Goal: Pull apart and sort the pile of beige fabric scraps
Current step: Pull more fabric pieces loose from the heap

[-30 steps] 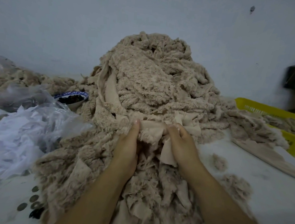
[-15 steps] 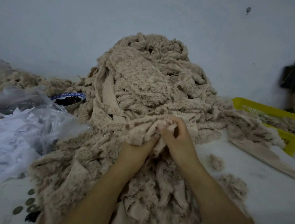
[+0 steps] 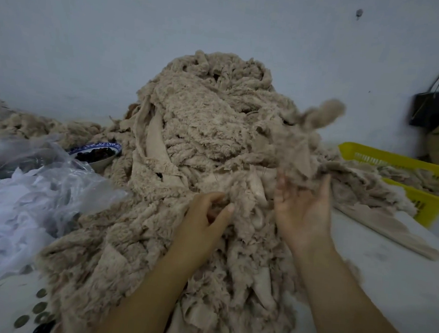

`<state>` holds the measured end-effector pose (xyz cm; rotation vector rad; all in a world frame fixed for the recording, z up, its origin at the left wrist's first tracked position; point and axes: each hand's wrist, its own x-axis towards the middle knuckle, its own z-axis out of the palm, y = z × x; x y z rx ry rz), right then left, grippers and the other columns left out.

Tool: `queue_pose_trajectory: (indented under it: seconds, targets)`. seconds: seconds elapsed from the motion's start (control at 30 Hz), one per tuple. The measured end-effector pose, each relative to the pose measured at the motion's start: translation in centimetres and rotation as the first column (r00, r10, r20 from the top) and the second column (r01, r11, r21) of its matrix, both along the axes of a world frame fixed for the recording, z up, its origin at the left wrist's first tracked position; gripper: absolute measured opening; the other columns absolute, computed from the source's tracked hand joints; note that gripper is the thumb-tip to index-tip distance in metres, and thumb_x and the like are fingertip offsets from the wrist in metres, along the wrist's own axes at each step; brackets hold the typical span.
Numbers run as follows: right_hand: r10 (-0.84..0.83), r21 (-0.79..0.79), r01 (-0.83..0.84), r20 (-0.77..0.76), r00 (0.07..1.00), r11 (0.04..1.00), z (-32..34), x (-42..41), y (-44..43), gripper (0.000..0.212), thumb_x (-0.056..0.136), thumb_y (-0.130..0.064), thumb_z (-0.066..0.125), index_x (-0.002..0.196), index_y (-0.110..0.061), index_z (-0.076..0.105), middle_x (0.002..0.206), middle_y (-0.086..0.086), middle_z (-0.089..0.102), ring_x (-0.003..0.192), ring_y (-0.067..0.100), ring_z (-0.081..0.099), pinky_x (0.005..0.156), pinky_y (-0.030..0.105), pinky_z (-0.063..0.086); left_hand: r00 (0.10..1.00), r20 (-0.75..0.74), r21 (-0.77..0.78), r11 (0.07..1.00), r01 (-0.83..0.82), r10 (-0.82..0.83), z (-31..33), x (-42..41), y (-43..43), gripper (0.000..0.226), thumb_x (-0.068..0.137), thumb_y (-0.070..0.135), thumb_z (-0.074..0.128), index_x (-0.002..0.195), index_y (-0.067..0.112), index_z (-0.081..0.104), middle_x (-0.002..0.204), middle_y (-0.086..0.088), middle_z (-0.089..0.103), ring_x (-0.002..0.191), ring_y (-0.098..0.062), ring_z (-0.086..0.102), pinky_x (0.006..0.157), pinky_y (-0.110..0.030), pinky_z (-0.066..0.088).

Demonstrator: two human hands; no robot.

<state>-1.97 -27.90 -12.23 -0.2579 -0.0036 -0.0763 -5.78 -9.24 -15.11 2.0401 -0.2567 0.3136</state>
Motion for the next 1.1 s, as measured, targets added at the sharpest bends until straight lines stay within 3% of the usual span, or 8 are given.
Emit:
queue_pose_trajectory:
  seconds: [0.07, 0.17, 0.3, 0.5, 0.73, 0.87, 1.0, 1.1]
  targets:
    - [-0.112, -0.34, 0.05, -0.166, 0.98, 0.939, -1.2, 0.3, 0.7, 0.035, 0.099, -0.04, 0.054, 0.104, -0.008, 0.064, 0.089, 0.007, 0.072, 0.06, 0.01, 0.068, 0.051, 0.022, 0.052, 0.998, -0.057, 0.041, 0.998, 0.039, -0.036, -0.2, 0.3, -0.1, 0.036, 0.094, 0.052, 0.056, 0.126, 0.039, 0.049, 0.118, 0.02, 0.051, 0.097, 0.012, 0.052, 0.072, -0.005, 0.043]
    - [-0.329, -0.935, 0.081, -0.04, 0.944, 0.346, -2.4, 0.6, 2.2, 0.018, 0.098, -0.037, 0.052, 0.092, -0.022, 0.059, 0.083, -0.002, 0.064, 0.056, 0.005, 0.055, 0.05, 0.022, 0.041, 0.998, -0.056, 0.14, 0.99, 0.029, -0.021, -0.5, 0.7, -0.2, 0.012, 0.096, 0.042, 0.061, 0.107, 0.039, 0.057, 0.107, 0.014, 0.055, 0.088, 0.011, 0.052, 0.07, -0.004, 0.041]
    - [-0.161, -0.961, 0.227, 0.252, 0.954, -0.156, -2.7, 0.0, 3.3, 0.024, 0.099, -0.031, 0.055, 0.078, -0.019, 0.051, 0.073, -0.008, 0.051, 0.061, 0.003, 0.045, 0.057, 0.025, 0.036, 0.997, -0.067, 0.029, 0.999, -0.042, 0.044, -0.4, 0.7, 0.1, 0.01, 0.101, 0.036, 0.053, 0.1, 0.042, 0.061, 0.112, 0.015, 0.06, 0.095, 0.01, 0.055, 0.074, -0.008, 0.043]
    - [0.163, -0.861, 0.458, 0.43, 0.888, -0.221, -1.9, -2.1, 5.7, 0.036, 0.099, -0.02, 0.055, 0.069, -0.033, 0.042, 0.071, -0.011, 0.045, 0.065, -0.004, 0.046, 0.059, 0.012, 0.035, 0.964, -0.235, -0.527, 0.849, -0.023, -0.12, 0.1, 0.7, 1.2, 0.03, 0.08, 0.063, 0.061, 0.105, 0.048, 0.063, 0.106, 0.02, 0.068, 0.097, 0.002, 0.066, 0.084, -0.025, 0.052]
    - [0.154, -0.942, 0.307, 0.286, 0.946, -0.135, -2.5, -1.7, 4.8, 0.029, 0.099, -0.03, 0.055, 0.084, -0.007, 0.045, 0.061, -0.007, 0.039, 0.05, 0.005, 0.035, 0.048, 0.018, 0.03, 0.979, -0.161, -0.638, 0.743, -0.202, 0.128, 0.0, 1.5, 1.6, 0.03, 0.104, 0.032, 0.05, 0.084, 0.016, 0.066, 0.063, 0.003, 0.061, 0.052, -0.011, 0.048, 0.06, -0.031, 0.042]
    - [0.17, -0.95, 0.305, 0.291, 0.942, -0.063, -2.2, -1.7, 5.2, 0.016, 0.098, -0.033, 0.056, 0.085, -0.026, 0.049, 0.067, -0.013, 0.049, 0.054, 0.002, 0.042, 0.051, 0.018, 0.035, 0.972, -0.232, -0.532, 0.834, -0.149, 0.026, 0.2, 1.2, 1.8, 0.051, 0.094, 0.067, 0.045, 0.081, 0.027, 0.075, 0.073, 0.0, 0.072, 0.063, -0.012, 0.062, 0.065, -0.031, 0.051]
    - [0.241, -0.921, 0.337, 0.288, 0.927, -0.194, -2.2, -2.1, 5.8, 0.012, 0.094, -0.037, 0.061, 0.093, -0.038, 0.049, 0.082, -0.015, 0.061, 0.068, -0.003, 0.056, 0.056, 0.017, 0.043, 0.98, -0.197, -0.244, 0.968, -0.057, 0.009, -0.5, 1.1, 1.0, 0.051, 0.08, 0.073, 0.061, 0.11, 0.031, 0.067, 0.086, 0.008, 0.074, 0.07, -0.002, 0.068, 0.059, -0.016, 0.05]
    - [0.247, -0.889, 0.363, 0.299, 0.922, -0.279, -2.5, -2.1, 5.9, 0.012, 0.093, -0.043, 0.061, 0.097, -0.036, 0.051, 0.09, -0.018, 0.058, 0.074, -0.007, 0.054, 0.059, 0.015, 0.039, 0.969, -0.248, -0.551, 0.823, -0.14, -0.001, -0.3, 1.2, 1.4, 0.038, 0.094, 0.047, 0.062, 0.102, 0.011, 0.072, 0.079, -0.006, 0.076, 0.068, -0.017, 0.073, 0.058, -0.028, 0.055]
